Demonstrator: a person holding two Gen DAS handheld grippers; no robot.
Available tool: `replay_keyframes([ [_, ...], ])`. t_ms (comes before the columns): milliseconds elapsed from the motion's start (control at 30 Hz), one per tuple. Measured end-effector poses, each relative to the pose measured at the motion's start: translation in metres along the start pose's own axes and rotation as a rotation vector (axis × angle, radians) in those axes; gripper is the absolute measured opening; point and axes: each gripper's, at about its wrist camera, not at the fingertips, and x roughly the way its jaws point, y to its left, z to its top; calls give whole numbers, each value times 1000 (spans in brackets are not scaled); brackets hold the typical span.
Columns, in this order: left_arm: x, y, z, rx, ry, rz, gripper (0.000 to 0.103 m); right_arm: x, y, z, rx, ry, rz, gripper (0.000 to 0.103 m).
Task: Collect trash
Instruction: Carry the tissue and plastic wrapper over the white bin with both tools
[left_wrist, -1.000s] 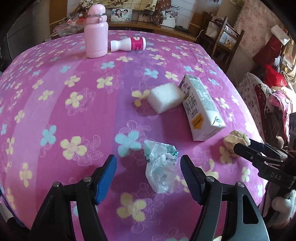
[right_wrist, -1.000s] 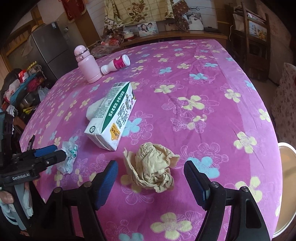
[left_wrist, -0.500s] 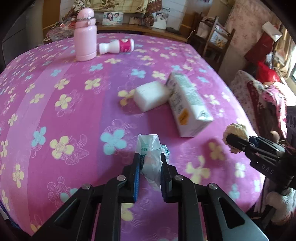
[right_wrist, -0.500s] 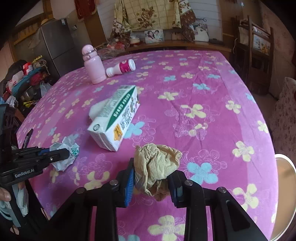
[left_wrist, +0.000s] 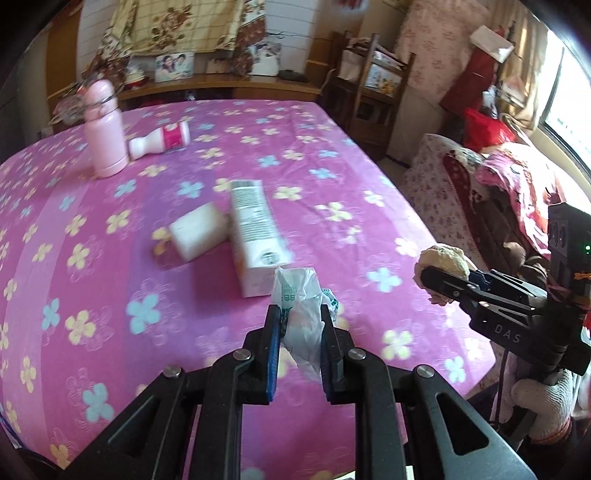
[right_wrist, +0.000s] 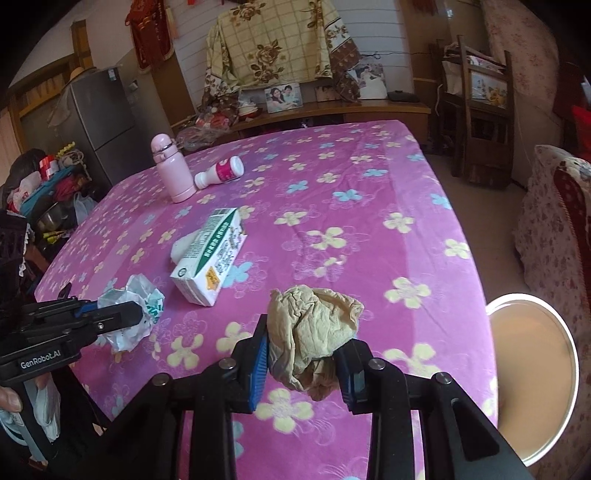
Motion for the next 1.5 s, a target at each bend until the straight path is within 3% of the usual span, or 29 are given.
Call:
replay_keyframes([
  [867, 67, -162, 24, 255, 47, -102, 19, -72, -143, -46, 237, -30, -211, 35],
  [1500, 116, -237, 30, 316, 98, -155, 19, -81, -215, -79, 372, 2, -271, 36],
])
